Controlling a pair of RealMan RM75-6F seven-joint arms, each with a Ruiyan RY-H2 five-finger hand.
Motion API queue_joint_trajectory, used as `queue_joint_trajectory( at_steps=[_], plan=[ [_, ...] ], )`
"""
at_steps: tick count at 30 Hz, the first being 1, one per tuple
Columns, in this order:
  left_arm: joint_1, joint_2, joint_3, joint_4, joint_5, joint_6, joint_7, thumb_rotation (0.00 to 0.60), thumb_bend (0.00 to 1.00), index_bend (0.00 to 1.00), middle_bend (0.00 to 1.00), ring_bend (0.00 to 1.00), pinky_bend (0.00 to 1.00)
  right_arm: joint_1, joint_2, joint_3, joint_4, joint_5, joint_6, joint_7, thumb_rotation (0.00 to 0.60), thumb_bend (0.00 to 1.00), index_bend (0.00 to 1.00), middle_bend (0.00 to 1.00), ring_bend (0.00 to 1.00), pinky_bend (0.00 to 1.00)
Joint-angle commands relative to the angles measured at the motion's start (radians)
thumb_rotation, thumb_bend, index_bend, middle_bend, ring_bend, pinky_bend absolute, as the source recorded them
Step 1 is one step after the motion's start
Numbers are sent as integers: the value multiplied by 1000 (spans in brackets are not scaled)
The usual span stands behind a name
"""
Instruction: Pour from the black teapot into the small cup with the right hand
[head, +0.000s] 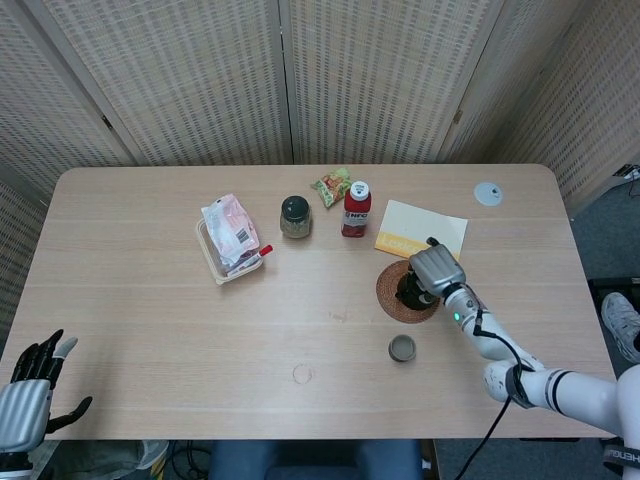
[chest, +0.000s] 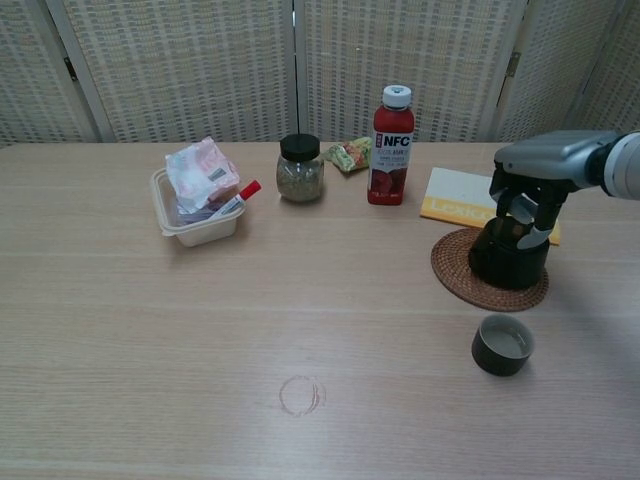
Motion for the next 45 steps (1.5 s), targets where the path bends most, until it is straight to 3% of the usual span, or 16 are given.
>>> queue_joint_trajectory(
  at_steps=[1, 10, 19, 31, 45],
  plan=[
    [1, 0, 0, 2, 0, 1, -2, 600, 205, 104, 0, 71, 32, 2, 2, -1, -10, 12, 5, -11, 600, 20, 655, 653, 594, 146],
    [2, 1, -1, 6, 1, 4, -9, 600, 205, 104, 0, 71, 32, -1, 28, 14, -51, 6, 17, 12, 600, 1, 425, 423, 347, 142],
    [0, 2, -3, 4, 6, 6, -10, 600, 205, 104, 0, 71, 32, -26, 57, 21, -102, -34, 81, 26, 600, 0, 207, 176, 140, 50],
    [-13, 14, -13, -7, 14, 9, -8, 600, 205, 104, 0, 71, 32, -169, 143, 15, -244, -158, 334, 65, 600, 52, 170, 210, 132, 38],
    [-34, 24, -24, -29, 28, 6, 5, 600, 205, 104, 0, 70, 31, -447, 239, -84, -391, -373, 695, 82, 600, 62, 169, 254, 135, 38]
  ],
)
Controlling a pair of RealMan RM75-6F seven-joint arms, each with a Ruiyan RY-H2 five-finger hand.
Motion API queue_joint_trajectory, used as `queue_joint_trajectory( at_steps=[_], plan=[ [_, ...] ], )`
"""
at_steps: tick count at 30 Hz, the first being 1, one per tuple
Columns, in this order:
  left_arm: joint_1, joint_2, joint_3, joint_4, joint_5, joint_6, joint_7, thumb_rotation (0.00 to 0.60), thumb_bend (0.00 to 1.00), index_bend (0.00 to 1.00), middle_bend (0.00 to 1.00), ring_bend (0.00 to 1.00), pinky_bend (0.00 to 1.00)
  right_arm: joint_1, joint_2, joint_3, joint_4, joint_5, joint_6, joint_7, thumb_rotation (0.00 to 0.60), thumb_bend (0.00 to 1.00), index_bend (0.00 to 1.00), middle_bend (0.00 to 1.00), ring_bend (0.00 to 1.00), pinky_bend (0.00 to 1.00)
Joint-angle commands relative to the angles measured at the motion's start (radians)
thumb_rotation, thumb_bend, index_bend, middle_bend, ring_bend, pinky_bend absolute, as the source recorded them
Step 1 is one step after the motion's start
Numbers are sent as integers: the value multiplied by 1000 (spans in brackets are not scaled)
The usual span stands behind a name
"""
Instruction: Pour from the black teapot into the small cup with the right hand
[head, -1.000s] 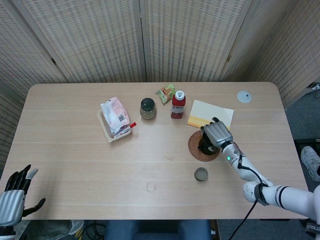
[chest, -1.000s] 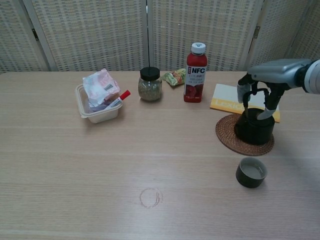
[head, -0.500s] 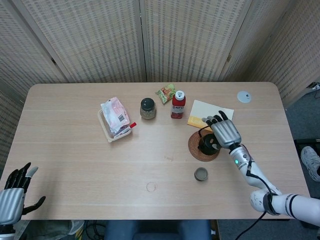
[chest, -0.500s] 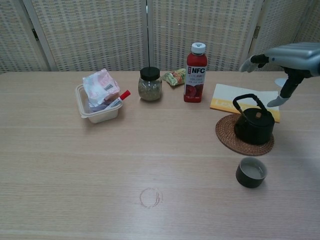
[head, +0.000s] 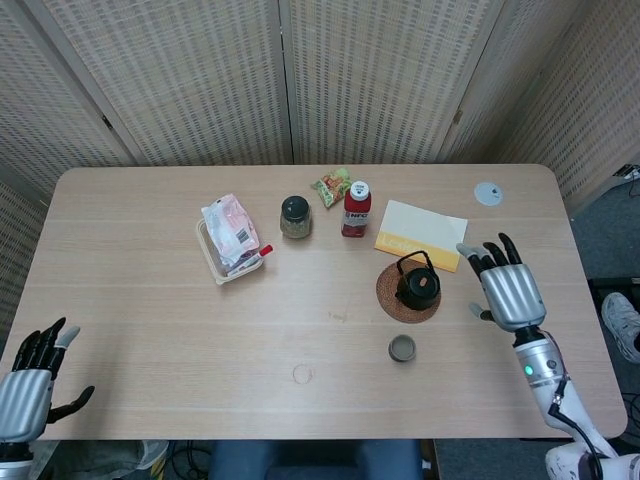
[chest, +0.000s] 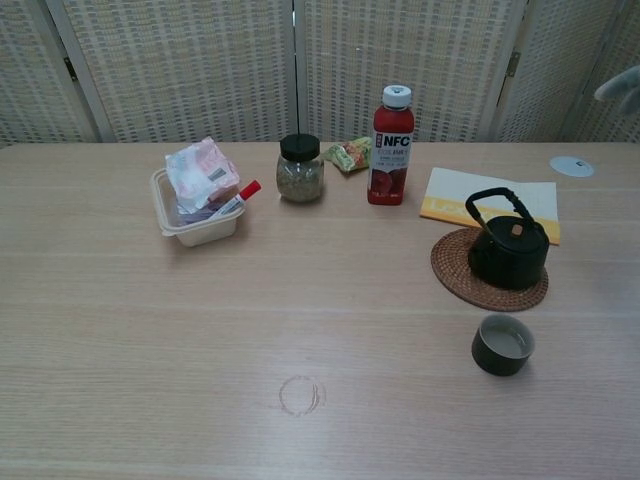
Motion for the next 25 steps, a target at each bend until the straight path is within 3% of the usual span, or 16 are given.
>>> queue_joint_trajectory(
  at_steps=[1, 12, 25],
  plan=[
    [-4, 1, -1, -4, 3, -2, 3, 600, 205, 104, 0, 70, 31, -85, 26, -37, -28, -61, 88, 20, 600, 62, 170, 256, 135, 38],
    [-26, 2, -6, -30, 18, -11, 29, 600, 205, 104, 0, 71, 31, -267, 45, -96, -7, -166, 229, 116, 600, 73, 169, 287, 160, 38],
    [-40, -5, -7, -36, 18, -24, 93, 600, 205, 104, 0, 70, 30, -367, 25, -85, 43, -241, 275, 221, 600, 75, 171, 288, 160, 38]
  ],
)
